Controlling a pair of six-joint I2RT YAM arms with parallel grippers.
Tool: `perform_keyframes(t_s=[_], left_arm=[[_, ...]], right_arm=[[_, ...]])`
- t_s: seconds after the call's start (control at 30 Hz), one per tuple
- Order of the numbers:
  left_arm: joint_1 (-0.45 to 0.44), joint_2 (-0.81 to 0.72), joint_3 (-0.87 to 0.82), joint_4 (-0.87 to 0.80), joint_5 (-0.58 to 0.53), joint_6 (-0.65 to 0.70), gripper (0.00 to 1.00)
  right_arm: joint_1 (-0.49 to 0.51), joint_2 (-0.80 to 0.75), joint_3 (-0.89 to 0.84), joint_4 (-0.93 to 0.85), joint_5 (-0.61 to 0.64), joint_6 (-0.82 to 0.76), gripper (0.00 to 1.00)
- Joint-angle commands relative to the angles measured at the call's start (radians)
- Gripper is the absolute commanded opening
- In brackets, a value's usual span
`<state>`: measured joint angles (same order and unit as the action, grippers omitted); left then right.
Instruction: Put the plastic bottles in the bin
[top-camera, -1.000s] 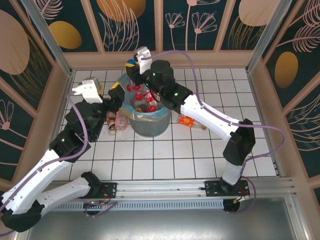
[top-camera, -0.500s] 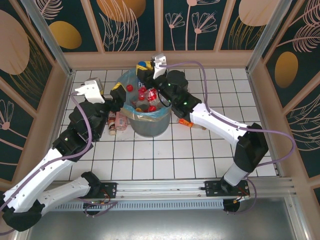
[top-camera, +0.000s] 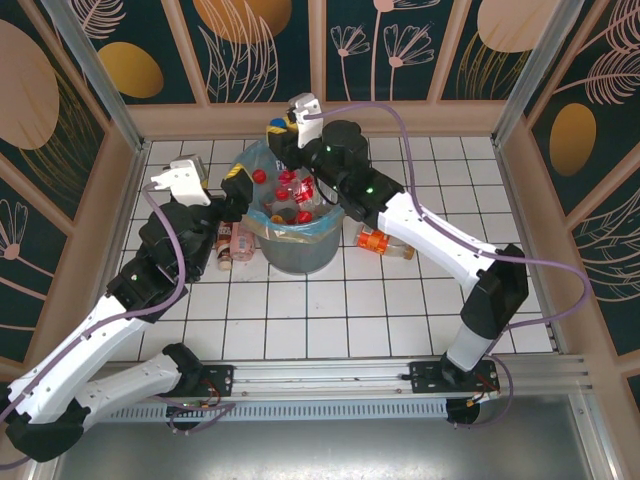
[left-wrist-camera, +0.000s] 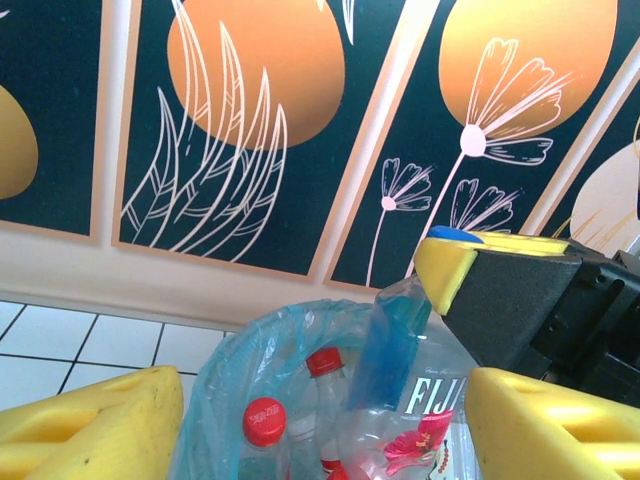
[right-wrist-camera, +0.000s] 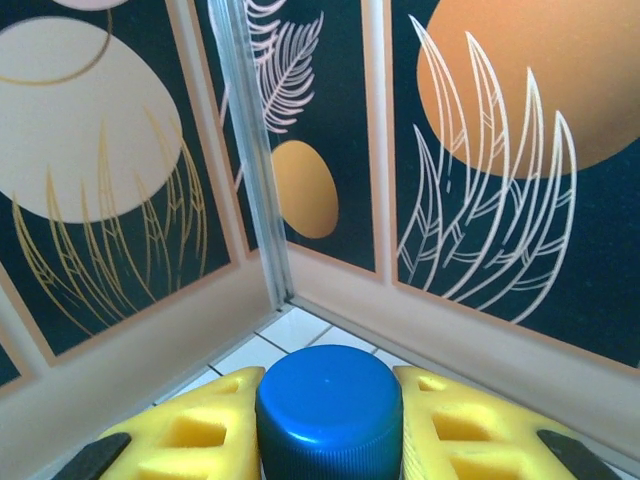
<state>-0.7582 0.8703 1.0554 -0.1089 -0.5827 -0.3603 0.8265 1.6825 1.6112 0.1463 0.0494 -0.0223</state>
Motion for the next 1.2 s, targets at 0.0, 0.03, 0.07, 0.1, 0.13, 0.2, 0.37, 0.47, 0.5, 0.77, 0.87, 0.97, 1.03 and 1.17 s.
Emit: perform_keyframes(t_s=[0.0, 0.03, 0.07, 0.1, 0.13, 0.2, 0.37, 0.47, 0.5, 0.77, 0.87, 0.97, 1.03, 1.17], left_arm=[[0.000, -0.021, -0.006, 0.016, -0.015, 0.008, 0.75], [0.001, -0.021, -0.008, 0.016, -0.016, 0.008, 0.74], [0.001, -0.021, -0.010, 0.018, -0.014, 0.007, 0.75], [0.000, -0.021, -0.012, 0.020, -0.013, 0.007, 0.75], [0.000, -0.019, -0.014, 0.021, -0.011, 0.006, 0.74], [0.000, -0.017, -0.015, 0.023, -0.009, 0.004, 0.75], [0.001, -0.007, -0.021, 0.026, -0.005, 0.000, 0.75], [0.001, -0.002, -0.023, 0.025, 0.002, -0.005, 0.75], [0.001, -0.002, -0.023, 0.024, 0.005, -0.007, 0.75], [0.001, -0.014, -0.031, 0.022, -0.011, -0.005, 0.75], [0.000, -0.013, -0.038, 0.029, -0.010, -0.006, 0.75], [0.001, -0.013, -0.050, 0.037, -0.007, -0.011, 0.75], [0.000, -0.013, -0.054, 0.039, -0.005, -0.011, 0.75], [0.001, -0.014, -0.059, 0.040, -0.006, -0.013, 0.75]], right_arm=[[0.004, -0.053, -0.027, -0.067, 0.079, -0.067, 0.00], [0.005, -0.068, -0.060, -0.062, 0.093, -0.075, 0.00], [0.003, -0.079, -0.084, -0.064, 0.106, -0.078, 0.00], [0.003, -0.085, -0.099, -0.070, 0.115, -0.080, 0.00], [0.004, -0.092, -0.112, -0.079, 0.122, -0.080, 0.00], [0.004, -0.106, -0.135, -0.096, 0.126, -0.070, 0.00], [0.001, -0.111, -0.229, -0.098, 0.113, -0.050, 0.00], [0.002, -0.082, -0.265, -0.098, 0.113, -0.051, 0.00], [0.001, -0.072, -0.269, -0.101, 0.114, -0.050, 0.01], [0.005, -0.041, -0.273, -0.128, 0.024, 0.009, 0.06], [0.003, -0.054, -0.311, -0.109, 0.025, 0.016, 0.06], [0.002, -0.068, -0.378, -0.075, 0.034, 0.023, 0.06], [0.000, -0.080, -0.441, -0.031, 0.029, 0.032, 0.06], [-0.003, -0.070, -0.497, 0.000, 0.024, 0.044, 0.06]])
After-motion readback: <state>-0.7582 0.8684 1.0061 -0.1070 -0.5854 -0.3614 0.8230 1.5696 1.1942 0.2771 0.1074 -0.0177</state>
